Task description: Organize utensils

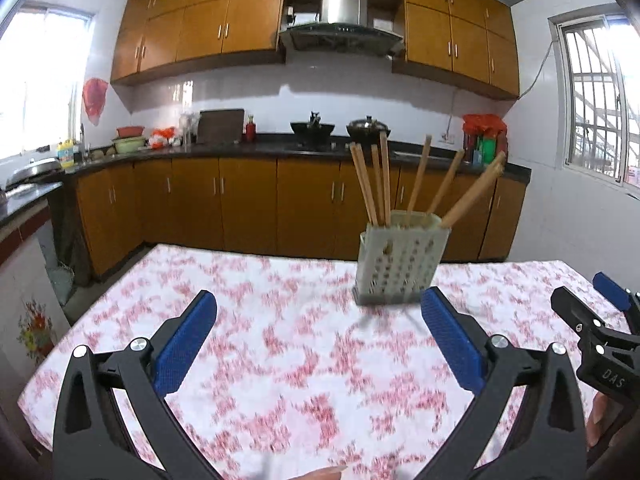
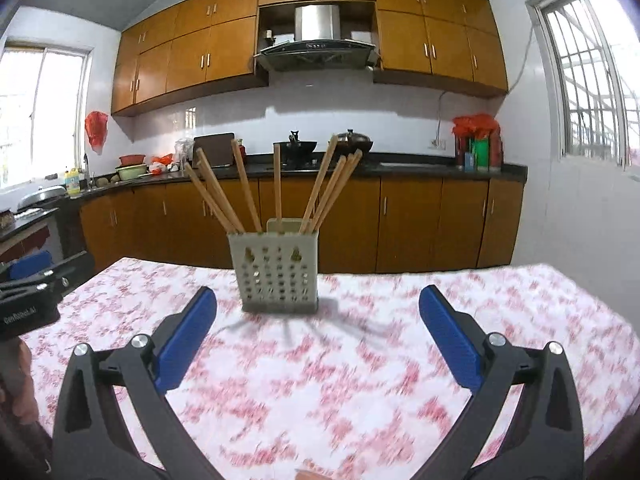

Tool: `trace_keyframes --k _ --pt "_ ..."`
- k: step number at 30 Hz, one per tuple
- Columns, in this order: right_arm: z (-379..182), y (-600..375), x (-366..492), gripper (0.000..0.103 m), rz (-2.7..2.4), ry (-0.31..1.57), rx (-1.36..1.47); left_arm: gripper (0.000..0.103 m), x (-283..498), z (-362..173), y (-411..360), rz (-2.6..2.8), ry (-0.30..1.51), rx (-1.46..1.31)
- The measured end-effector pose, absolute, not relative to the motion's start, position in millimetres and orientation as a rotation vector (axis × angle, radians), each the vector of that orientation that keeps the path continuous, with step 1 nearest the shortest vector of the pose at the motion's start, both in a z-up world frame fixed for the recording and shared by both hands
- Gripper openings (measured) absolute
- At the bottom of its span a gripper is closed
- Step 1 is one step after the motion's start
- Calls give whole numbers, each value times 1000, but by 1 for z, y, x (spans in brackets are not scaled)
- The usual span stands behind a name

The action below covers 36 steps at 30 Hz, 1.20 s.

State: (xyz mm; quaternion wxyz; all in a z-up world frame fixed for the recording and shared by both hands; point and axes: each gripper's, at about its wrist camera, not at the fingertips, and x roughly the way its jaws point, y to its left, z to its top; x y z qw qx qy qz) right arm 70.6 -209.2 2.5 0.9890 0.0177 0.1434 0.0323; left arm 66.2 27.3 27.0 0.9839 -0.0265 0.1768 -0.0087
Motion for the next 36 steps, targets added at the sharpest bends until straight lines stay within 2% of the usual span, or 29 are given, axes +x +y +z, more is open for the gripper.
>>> trace_keyframes --k 12,36 --pt "-20 -207 70 99 61 391 44 101 54 -8 18 -10 420 -6" --pt "-21 -212 71 99 47 406 59 101 53 -8 10 -30 427 1"
